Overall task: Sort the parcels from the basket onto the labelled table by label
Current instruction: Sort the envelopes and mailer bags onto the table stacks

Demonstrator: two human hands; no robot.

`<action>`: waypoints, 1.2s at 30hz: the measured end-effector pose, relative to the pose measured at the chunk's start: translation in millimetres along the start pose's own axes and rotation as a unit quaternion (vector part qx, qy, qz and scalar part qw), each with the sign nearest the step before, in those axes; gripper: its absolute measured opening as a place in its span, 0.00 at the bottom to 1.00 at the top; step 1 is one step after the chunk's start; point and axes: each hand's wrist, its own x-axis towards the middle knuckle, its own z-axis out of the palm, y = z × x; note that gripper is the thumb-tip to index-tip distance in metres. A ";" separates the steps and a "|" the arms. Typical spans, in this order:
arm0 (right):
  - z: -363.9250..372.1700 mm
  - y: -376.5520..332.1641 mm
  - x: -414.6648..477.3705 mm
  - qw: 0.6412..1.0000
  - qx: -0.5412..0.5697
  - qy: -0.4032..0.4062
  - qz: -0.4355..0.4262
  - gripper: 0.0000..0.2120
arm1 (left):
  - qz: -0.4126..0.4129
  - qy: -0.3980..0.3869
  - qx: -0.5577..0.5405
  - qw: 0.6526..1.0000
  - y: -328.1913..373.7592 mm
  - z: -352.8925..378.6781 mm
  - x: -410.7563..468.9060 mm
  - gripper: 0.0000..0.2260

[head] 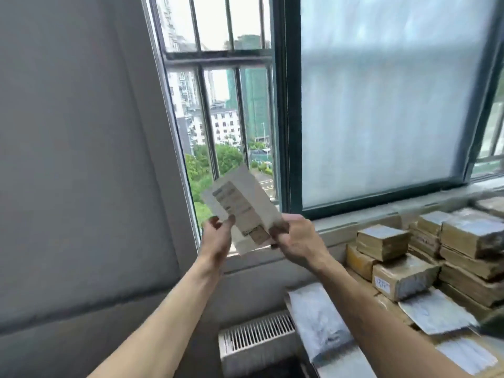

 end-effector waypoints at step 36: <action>-164.9 -108.9 -41.4 0.879 0.466 0.039 -0.093 0.16 | 0.212 -0.100 -0.087 0.968 236.7 -24.9 -128.8 0.04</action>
